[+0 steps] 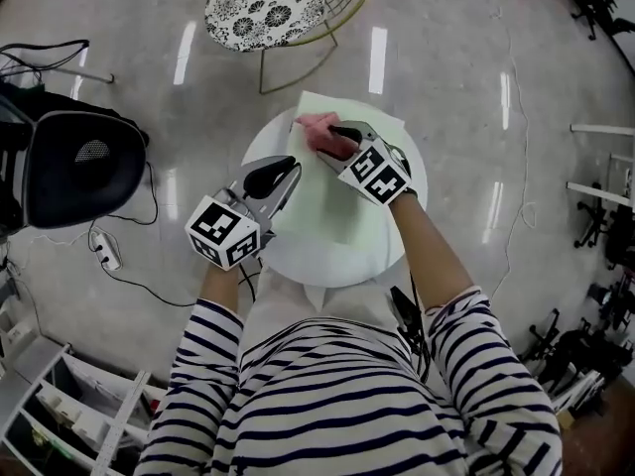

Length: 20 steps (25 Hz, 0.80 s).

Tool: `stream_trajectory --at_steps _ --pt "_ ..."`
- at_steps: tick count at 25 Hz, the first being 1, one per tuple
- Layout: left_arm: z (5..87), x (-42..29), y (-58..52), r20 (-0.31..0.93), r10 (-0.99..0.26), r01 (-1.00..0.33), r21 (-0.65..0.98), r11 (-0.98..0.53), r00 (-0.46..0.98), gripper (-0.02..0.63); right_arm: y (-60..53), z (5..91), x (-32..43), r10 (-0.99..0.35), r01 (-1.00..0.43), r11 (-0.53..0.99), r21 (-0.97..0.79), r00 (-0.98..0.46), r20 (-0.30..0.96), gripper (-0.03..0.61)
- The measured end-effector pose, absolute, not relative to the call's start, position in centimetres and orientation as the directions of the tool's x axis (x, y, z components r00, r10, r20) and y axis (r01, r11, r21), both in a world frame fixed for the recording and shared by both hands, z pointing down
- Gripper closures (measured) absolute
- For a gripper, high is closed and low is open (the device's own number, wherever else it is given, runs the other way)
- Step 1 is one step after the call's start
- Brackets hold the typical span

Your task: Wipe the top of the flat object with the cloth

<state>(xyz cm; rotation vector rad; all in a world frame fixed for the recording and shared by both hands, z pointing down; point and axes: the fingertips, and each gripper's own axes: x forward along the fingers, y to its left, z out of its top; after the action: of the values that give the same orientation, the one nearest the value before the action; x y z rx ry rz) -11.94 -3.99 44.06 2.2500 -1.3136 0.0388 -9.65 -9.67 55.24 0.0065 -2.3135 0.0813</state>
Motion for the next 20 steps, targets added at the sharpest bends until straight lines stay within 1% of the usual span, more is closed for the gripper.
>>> stream_trajectory --at_steps 1,4,7,9,11,13,14,16,20 --pt "44.1 -11.9 -4.2 0.283 -0.800 -0.816 0.428 -0.389 0.530 0.577 -9.6 54.4 -9.6 0.036 -0.040 0.995 -0.089 -0.699 0.714 0.373" --pt "44.0 -11.7 -4.6 0.280 -0.795 -0.810 0.433 -0.396 0.539 0.575 -10.3 51.1 -9.3 0.052 -0.064 0.986 -0.154 -0.761 0.647 0.371" --pt "44.0 -11.6 -5.3 0.275 -0.792 -0.805 0.435 -0.403 0.544 0.575 -12.2 50.4 -8.4 0.026 -0.075 0.989 -0.126 -0.754 0.657 0.373" --pt "44.1 -11.6 -5.7 0.274 -0.791 -0.805 0.433 -0.406 0.546 0.575 -12.3 51.4 -7.9 0.051 0.002 0.998 -0.070 -0.713 0.699 0.373" --pt "44.2 -11.5 -5.8 0.277 -0.789 -0.805 0.430 -0.408 0.548 0.575 -11.3 52.2 -7.6 0.092 0.140 0.990 0.003 -0.666 0.740 0.378" --pt "44.3 -11.5 -5.8 0.280 -0.787 -0.806 0.428 -0.409 0.549 0.575 -10.3 52.9 -7.5 0.111 0.275 0.958 0.086 -0.628 0.770 0.402" --pt "44.3 -11.5 -5.7 0.281 -0.787 -0.806 0.429 -0.409 0.549 0.575 -10.0 53.3 -7.4 0.113 0.327 0.937 0.119 -0.609 0.785 0.425" --pt "44.4 -11.5 -5.5 0.282 -0.787 -0.805 0.431 -0.407 0.549 0.575 -9.8 54.1 -7.3 0.124 0.407 0.901 0.149 -0.571 0.811 0.431" --pt "44.3 -11.5 -5.3 0.285 -0.788 -0.808 0.431 -0.403 0.545 0.575 -9.9 54.5 -7.9 0.168 0.528 0.836 0.150 -0.506 0.846 0.430"
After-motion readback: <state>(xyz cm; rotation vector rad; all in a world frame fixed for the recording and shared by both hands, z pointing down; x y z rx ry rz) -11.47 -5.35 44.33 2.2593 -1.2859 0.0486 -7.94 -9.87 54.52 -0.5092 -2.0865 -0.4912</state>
